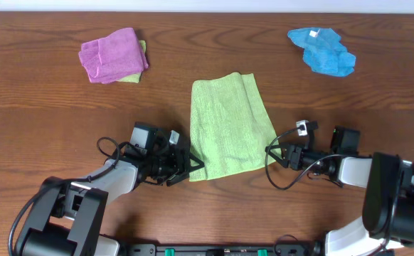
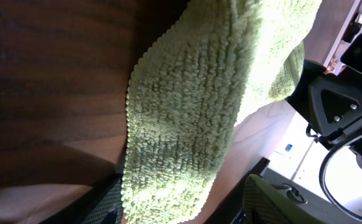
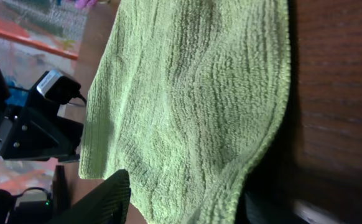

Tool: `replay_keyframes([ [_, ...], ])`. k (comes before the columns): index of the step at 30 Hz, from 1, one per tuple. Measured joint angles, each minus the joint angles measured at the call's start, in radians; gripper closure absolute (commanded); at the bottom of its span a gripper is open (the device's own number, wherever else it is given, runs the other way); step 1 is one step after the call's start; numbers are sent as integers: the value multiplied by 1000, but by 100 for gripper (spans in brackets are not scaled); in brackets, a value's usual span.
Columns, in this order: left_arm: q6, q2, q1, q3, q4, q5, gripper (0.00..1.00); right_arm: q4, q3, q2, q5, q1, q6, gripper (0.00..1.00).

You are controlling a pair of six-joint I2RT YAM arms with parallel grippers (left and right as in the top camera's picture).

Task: Fold the cloth
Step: 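Grasp the near corners with both grippers and lift them, then lift the green cloth high and carry it forward with both grippers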

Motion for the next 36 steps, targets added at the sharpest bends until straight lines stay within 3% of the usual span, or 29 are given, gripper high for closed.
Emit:
replay_keyframes([
  [3, -9, 1, 0, -6, -2, -9, 57, 3, -1, 5, 24, 1, 18, 70],
  [7, -20, 6, -3, -12, -5, -22, 84, -2, -7, 10, 57, 1, 34, 97],
  [9, -23, 7, -3, -13, -1, -27, 94, -6, -11, 14, 74, 1, 43, 99],
  [19, -51, 8, -4, -16, 169, -33, 94, -11, 26, 24, 76, 1, 97, 99],
  [36, -59, 8, -4, 187, 144, 31, 94, -11, 236, 9, -32, 72, 256, 98],
])
